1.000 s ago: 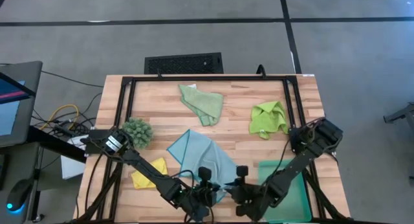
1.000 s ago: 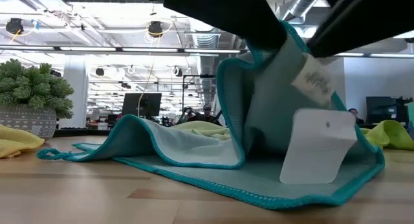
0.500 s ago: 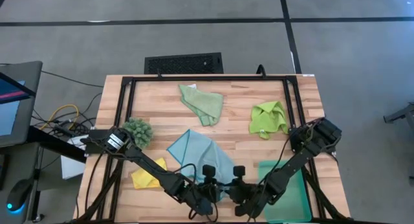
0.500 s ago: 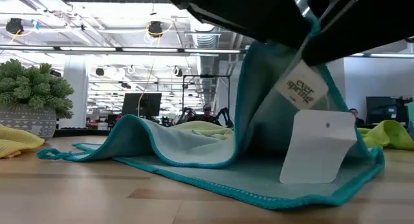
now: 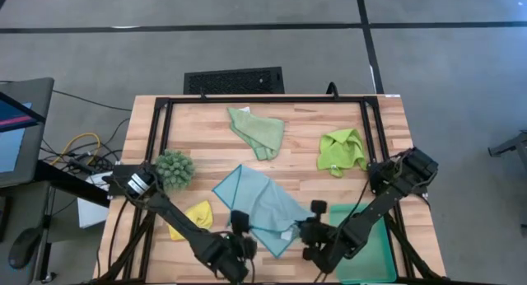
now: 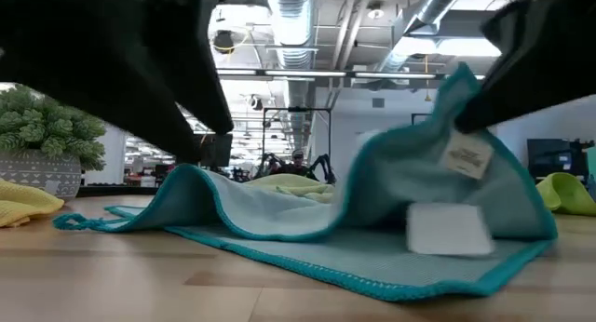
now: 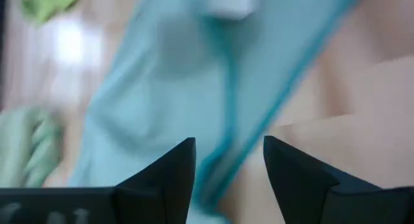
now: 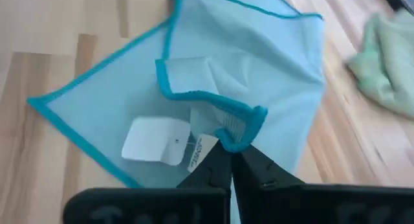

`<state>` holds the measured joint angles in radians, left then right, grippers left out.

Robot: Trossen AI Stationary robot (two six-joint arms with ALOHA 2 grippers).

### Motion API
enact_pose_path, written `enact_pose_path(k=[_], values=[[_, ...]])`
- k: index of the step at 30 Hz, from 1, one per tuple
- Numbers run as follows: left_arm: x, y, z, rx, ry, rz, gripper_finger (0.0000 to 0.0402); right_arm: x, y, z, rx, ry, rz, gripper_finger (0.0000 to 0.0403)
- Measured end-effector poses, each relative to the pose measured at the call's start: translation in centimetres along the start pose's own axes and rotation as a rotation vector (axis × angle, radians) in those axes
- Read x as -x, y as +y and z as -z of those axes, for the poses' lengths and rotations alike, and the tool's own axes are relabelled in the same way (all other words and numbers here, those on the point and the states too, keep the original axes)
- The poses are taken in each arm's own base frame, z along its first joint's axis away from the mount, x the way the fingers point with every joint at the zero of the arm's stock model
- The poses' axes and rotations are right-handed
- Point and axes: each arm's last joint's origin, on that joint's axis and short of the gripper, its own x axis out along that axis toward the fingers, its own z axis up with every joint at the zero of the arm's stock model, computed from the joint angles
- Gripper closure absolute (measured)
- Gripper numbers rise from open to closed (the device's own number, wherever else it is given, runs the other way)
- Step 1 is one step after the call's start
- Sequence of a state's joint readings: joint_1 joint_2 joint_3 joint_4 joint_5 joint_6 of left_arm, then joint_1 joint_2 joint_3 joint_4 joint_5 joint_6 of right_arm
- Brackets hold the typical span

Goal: Fold microfiber towels
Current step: Fold the blue microfiber cloth

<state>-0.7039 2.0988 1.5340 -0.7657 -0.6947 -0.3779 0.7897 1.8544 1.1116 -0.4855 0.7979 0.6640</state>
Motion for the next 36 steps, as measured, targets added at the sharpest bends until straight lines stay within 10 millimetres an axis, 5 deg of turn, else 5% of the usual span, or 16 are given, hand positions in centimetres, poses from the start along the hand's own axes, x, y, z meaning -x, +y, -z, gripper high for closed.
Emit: enact_pose_path(k=[7, 15, 25, 29, 36], values=[[2.0, -1.5, 3.3, 0.034, 0.134, -0.044, 0.0237, 1.3, -0.4, 1.9, 0.021, 0.067, 0.071, 0.0396], [-1.3, -1.0, 6.5, 0.066, 0.227, -0.078, 0.0264, 1.3, -0.3, 1.6, 0.004, 0.057, 0.058, 0.0378], [-2.5, 0.4, 6.8, 0.049, 0.296, -0.020, 0.0384, 1.8, -0.3, 1.8, 0.028, 0.060, 0.053, 0.0385], [-0.7, 1.5, 7.2, 0.025, 0.332, -0.030, 0.0399, 3.3, -0.6, 1.4, 0.017, 0.022, 0.027, 0.0384], [8.2, 4.2, 4.8, 0.092, 0.183, -0.161, 0.0401, 8.9, -2.6, -1.2, -0.024, -0.197, -0.051, 0.0387]])
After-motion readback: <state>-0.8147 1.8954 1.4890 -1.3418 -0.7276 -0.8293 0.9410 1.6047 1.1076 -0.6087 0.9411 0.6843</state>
